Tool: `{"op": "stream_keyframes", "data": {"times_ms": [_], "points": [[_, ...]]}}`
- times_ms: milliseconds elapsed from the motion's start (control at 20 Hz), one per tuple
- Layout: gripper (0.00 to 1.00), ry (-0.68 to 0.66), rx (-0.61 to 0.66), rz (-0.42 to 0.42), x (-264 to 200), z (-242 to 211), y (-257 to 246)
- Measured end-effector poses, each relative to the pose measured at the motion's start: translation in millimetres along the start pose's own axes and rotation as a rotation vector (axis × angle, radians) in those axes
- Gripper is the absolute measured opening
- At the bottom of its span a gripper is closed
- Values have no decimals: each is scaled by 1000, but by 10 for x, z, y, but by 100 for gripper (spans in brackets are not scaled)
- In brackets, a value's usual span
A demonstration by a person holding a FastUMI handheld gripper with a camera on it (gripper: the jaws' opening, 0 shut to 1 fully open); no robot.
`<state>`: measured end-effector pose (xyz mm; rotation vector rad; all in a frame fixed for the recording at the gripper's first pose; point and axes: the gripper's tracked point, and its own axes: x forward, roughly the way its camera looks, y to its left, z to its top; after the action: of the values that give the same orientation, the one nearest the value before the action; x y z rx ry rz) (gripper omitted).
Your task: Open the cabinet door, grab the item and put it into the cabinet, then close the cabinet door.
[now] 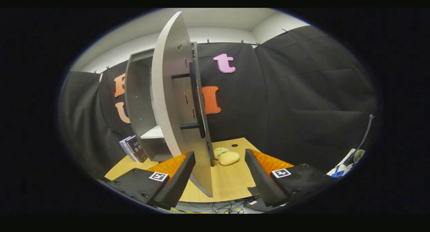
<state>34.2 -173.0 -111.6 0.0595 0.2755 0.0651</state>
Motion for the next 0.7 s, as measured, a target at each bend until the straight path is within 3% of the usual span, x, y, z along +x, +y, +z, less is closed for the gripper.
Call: {"op": "stream_keyframes", "data": {"times_ms": [700], "points": [[97, -10, -16, 28, 176, -171, 1251]]}}
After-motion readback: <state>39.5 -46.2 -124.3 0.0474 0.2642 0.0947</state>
